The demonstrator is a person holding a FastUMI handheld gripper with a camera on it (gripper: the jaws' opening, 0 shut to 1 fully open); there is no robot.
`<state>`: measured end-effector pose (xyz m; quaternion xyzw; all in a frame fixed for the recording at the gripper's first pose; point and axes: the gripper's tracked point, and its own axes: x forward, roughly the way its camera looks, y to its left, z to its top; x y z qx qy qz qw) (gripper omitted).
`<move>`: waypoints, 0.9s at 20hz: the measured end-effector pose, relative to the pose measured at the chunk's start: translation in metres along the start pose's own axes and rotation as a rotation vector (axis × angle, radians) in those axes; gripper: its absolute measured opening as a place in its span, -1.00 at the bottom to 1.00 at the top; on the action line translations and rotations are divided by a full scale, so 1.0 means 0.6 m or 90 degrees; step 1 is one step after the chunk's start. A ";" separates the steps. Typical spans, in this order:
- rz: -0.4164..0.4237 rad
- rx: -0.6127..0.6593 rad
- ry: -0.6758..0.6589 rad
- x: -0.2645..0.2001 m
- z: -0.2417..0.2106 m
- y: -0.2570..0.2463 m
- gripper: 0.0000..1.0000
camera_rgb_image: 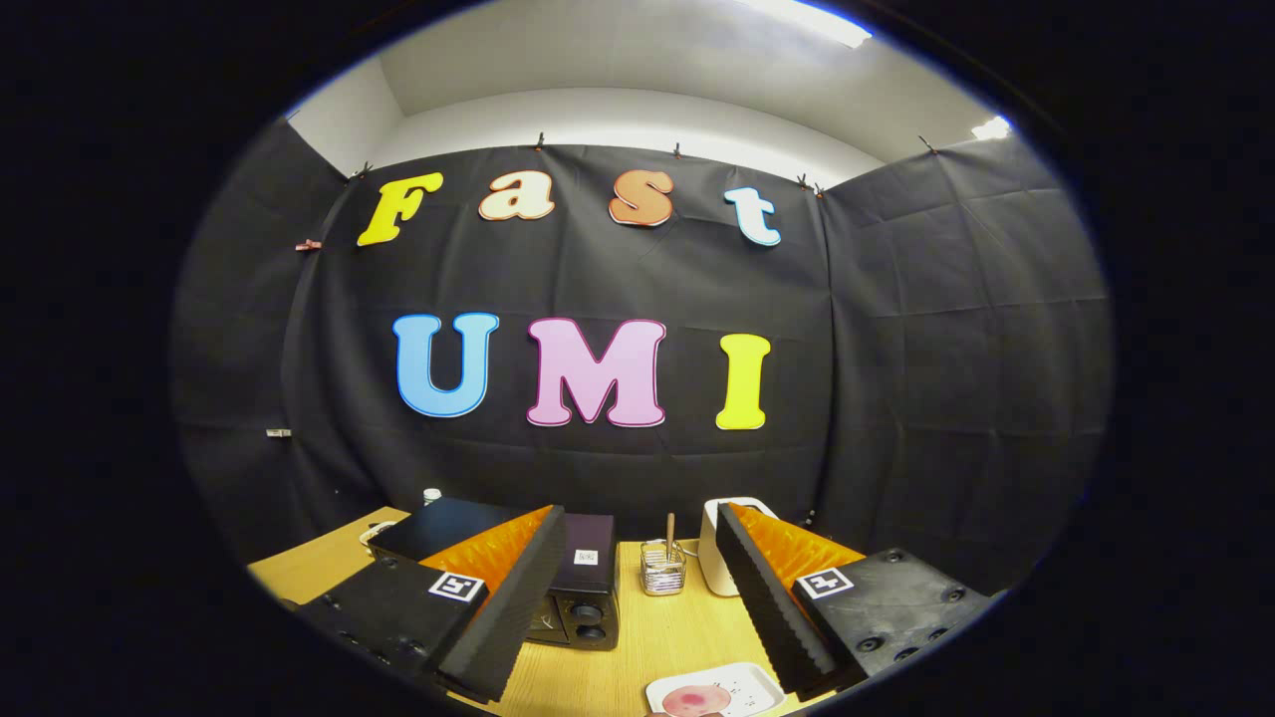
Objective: Open the toaster oven, put the food inside, and close the toaster oven door.
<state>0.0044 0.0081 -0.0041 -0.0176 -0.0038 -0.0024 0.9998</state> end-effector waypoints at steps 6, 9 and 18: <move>-0.004 0.018 0.005 0.011 -0.007 0.008 0.95; 0.001 0.014 0.013 0.021 -0.012 0.010 0.95; 0.009 0.014 0.031 0.048 -0.032 0.025 0.95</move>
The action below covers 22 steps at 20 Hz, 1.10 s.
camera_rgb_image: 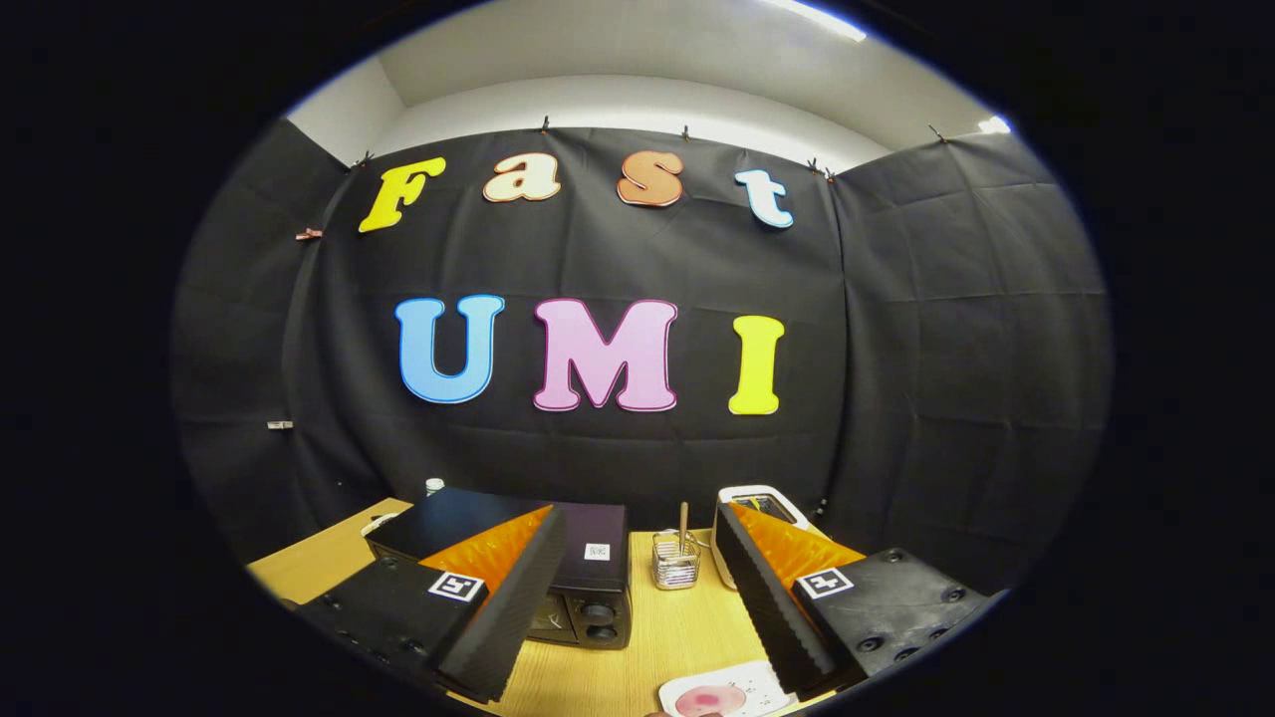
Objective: Open the toaster oven, put the food inside, and close the toaster oven door.
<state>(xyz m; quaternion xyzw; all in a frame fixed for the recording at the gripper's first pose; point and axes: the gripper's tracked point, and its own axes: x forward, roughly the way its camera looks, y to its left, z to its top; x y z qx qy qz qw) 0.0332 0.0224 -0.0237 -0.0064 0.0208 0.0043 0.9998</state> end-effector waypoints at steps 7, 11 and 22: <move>0.029 0.011 0.045 0.038 -0.035 0.096 0.96; 0.060 0.025 0.090 0.050 -0.077 0.177 0.96; 0.063 0.011 0.185 0.087 -0.208 0.294 0.96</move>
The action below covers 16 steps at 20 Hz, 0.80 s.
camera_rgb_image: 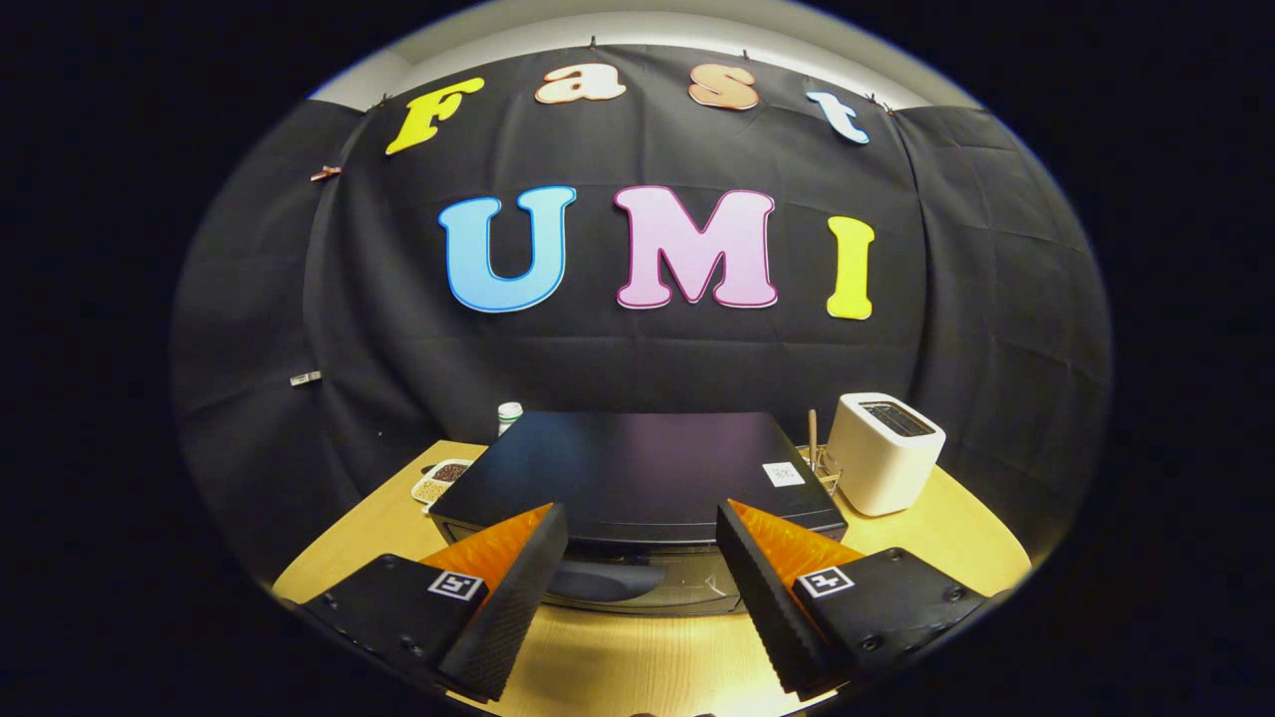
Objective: Open the toaster oven, put the food inside, and close the toaster oven door.
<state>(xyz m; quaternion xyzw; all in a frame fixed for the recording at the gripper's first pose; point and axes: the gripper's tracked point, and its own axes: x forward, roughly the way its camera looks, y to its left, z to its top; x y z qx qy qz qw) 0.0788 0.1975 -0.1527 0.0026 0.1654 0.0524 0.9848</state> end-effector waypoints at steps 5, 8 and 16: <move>-0.004 -0.021 0.029 0.036 -0.048 0.027 0.96; -0.014 -0.011 0.059 0.058 -0.076 0.030 0.96; -0.023 0.007 0.057 0.054 -0.081 0.034 0.98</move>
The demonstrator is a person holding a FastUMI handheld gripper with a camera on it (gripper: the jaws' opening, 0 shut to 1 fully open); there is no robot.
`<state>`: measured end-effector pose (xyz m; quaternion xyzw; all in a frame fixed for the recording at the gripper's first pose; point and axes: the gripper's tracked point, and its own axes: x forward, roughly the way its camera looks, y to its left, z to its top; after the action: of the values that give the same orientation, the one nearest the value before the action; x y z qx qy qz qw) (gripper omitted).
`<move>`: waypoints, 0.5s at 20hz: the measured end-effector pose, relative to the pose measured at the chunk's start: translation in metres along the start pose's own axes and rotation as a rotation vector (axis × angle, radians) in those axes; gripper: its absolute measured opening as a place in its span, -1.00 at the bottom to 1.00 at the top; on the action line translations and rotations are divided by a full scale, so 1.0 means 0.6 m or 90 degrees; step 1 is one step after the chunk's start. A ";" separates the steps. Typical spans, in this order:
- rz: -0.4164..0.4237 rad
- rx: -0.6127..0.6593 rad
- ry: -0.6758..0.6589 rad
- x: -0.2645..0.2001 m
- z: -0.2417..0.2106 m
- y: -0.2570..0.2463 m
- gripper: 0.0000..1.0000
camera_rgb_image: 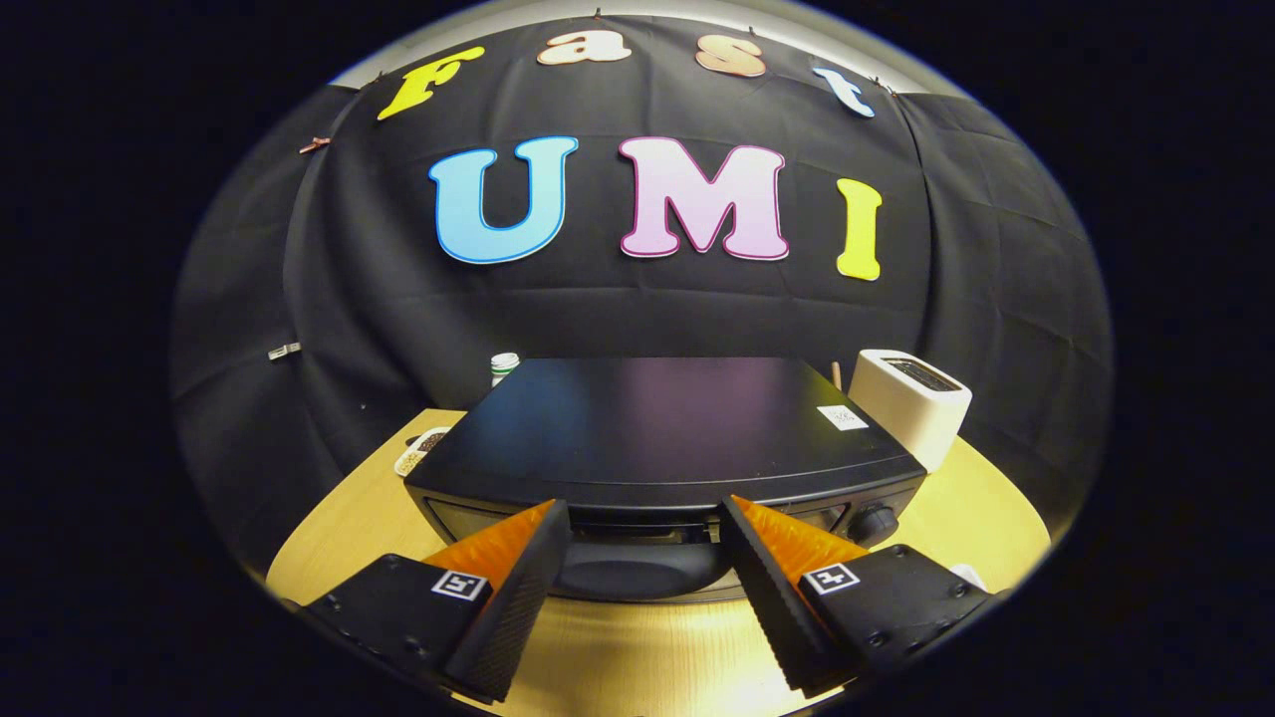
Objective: Open the toaster oven, put the food inside, and close the toaster oven door.
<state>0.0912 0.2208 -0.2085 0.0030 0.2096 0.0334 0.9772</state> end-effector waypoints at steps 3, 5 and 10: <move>0.009 0.001 0.005 -0.016 -0.009 -0.003 0.98; 0.014 0.003 0.010 -0.023 -0.022 -0.003 0.98; 0.025 0.005 0.035 -0.058 -0.046 -0.006 0.98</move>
<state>0.0481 0.2146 -0.2196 0.0097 0.2361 0.0518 0.9703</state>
